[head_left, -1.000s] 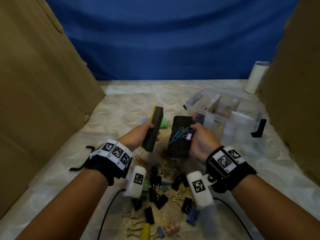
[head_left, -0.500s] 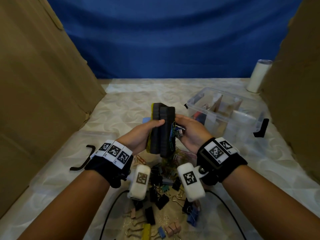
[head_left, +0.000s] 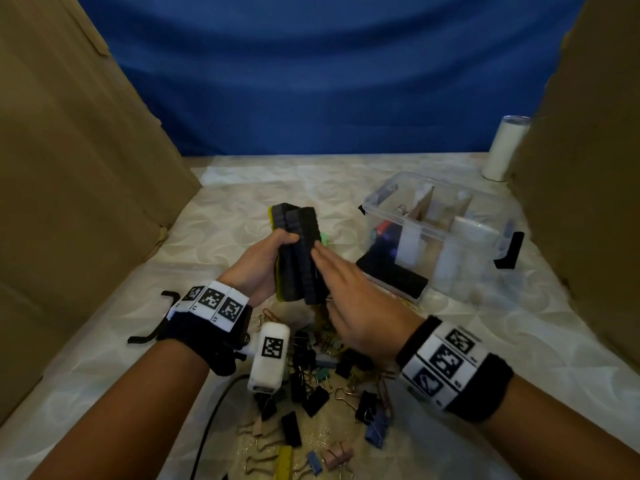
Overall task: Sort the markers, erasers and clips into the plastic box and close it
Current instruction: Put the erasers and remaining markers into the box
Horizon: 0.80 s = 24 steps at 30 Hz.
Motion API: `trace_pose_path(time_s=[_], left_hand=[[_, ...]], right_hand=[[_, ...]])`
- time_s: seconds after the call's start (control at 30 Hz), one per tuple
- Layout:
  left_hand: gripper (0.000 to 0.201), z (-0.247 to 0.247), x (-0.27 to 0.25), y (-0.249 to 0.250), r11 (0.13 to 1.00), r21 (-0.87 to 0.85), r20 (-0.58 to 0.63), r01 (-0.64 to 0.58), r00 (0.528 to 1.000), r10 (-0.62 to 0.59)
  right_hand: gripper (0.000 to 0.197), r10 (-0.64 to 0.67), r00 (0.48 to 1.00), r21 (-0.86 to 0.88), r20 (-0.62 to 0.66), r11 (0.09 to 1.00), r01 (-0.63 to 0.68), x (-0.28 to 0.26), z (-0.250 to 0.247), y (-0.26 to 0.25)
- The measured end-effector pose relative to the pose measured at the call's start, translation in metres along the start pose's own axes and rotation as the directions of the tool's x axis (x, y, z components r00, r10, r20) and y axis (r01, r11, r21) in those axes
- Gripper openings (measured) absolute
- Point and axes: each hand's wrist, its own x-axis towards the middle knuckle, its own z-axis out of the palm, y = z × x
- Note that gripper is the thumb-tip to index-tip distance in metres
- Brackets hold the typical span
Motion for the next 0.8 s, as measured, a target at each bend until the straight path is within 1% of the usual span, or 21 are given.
trace_pose_path(time_s=[0.07, 0.1, 0.13, 0.17, 0.2, 0.23, 0.27, 0.3, 0.33, 0.37, 0.43, 0.5, 0.57, 0.63, 0.67, 0.7, 0.73, 0.77, 0.8], left_hand=[[0.041, 0.0, 0.001, -0.001, 1.0, -0.021, -0.037, 0.011, 0.999, -0.012], [0.041, 0.0, 0.001, -0.002, 0.999, -0.029, -0.045, 0.018, 0.999, -0.02], [0.041, -0.001, 0.001, -0.003, 0.999, -0.043, -0.047, 0.026, 0.999, -0.028], [0.04, -0.001, 0.001, -0.004, 0.998, -0.061, -0.045, 0.035, 0.998, -0.037], [0.039, -0.001, 0.0, -0.004, 0.996, -0.074, -0.047, 0.042, 0.998, -0.045], [0.039, -0.001, -0.001, -0.005, 0.996, -0.078, -0.048, 0.044, 0.998, -0.048], [0.04, 0.0, -0.002, -0.006, 0.996, -0.075, -0.045, 0.043, 0.998, -0.047], [0.042, 0.001, -0.002, -0.006, 0.997, -0.062, -0.042, 0.042, 0.998, -0.045], [0.043, 0.004, -0.003, -0.005, 0.998, -0.042, -0.034, 0.039, 0.999, -0.04], [0.044, 0.006, -0.004, -0.004, 0.999, -0.023, -0.027, 0.034, 0.999, -0.035], [0.043, 0.008, -0.004, -0.002, 0.999, -0.014, -0.028, 0.03, 0.999, -0.03], [0.042, 0.006, -0.004, 0.0, 0.999, -0.024, -0.06, 0.028, 0.998, -0.029], [0.043, 0.0, -0.004, 0.0, 0.999, -0.043, -0.1, 0.024, 0.995, -0.028], [0.041, -0.005, -0.005, -0.001, 0.998, -0.064, -0.112, 0.024, 0.993, -0.031], [0.039, -0.006, -0.006, -0.002, 0.997, -0.069, -0.116, 0.025, 0.993, -0.033], [0.036, -0.007, -0.006, -0.004, 0.997, -0.066, -0.121, 0.027, 0.992, -0.035], [0.035, -0.007, -0.006, -0.005, 0.998, -0.06, -0.129, 0.029, 0.991, -0.036], [0.036, -0.008, -0.006, -0.007, 0.998, -0.048, -0.142, 0.031, 0.989, -0.038], [0.037, -0.008, -0.007, -0.008, 0.999, -0.037, -0.155, 0.036, 0.987, -0.041]], right_hand=[[0.072, 0.023, 0.993, -0.052, 0.113, 0.999, -0.018, -0.012, 0.011, 0.004], [0.069, 0.05, 0.983, -0.081, 0.175, 0.996, -0.037, -0.015, 0.013, 0.008], [0.064, 0.075, 0.971, -0.108, 0.225, 0.993, -0.052, -0.017, 0.014, 0.012], [0.056, 0.09, 0.964, -0.118, 0.249, 0.991, -0.062, -0.017, 0.011, 0.015], [0.048, 0.103, 0.966, -0.108, 0.236, 0.991, -0.08, -0.016, 0.007, 0.015], [0.042, 0.11, 0.977, -0.081, 0.183, 0.992, -0.097, -0.014, 0.002, 0.015], [0.042, 0.102, 0.99, -0.043, 0.1, 0.994, -0.098, -0.011, -0.002, 0.014], [0.046, 0.085, 0.996, -0.006, 0.022, 0.996, -0.085, -0.005, -0.005, 0.014], [0.054, 0.069, 0.997, 0.019, -0.029, 0.997, -0.069, 0.001, -0.006, 0.011], [0.064, 0.062, 0.997, 0.029, -0.037, 0.998, -0.061, 0.006, -0.007, 0.008], [0.078, 0.07, 0.997, 0.011, 0.04, 0.997, -0.071, 0.012, -0.005, 0.0], [0.08, 0.089, 0.988, -0.046, 0.13, 0.995, -0.084, 0.007, 0.001, -0.001], [0.07, 0.1, 0.972, -0.049, 0.214, 0.995, -0.091, -0.002, 0.006, 0.006], [0.052, 0.106, 0.948, -0.065, 0.3, 0.994, -0.09, -0.008, 0.006, 0.015], [0.044, 0.131, 0.941, -0.094, 0.313, 0.99, -0.106, -0.007, 0.005, 0.022], [0.038, 0.175, 0.943, -0.119, 0.283, 0.982, -0.146, -0.003, 0.002, 0.031], [0.034, 0.233, 0.947, -0.131, 0.223, 0.969, -0.208, 0.004, -0.003, 0.04], [0.033, 0.297, 0.942, -0.14, 0.156, 0.951, -0.277, 0.013, -0.007, 0.052], [0.036, 0.366, 0.924, -0.163, 0.113, 0.924, -0.346, 0.021, -0.011, 0.064]])
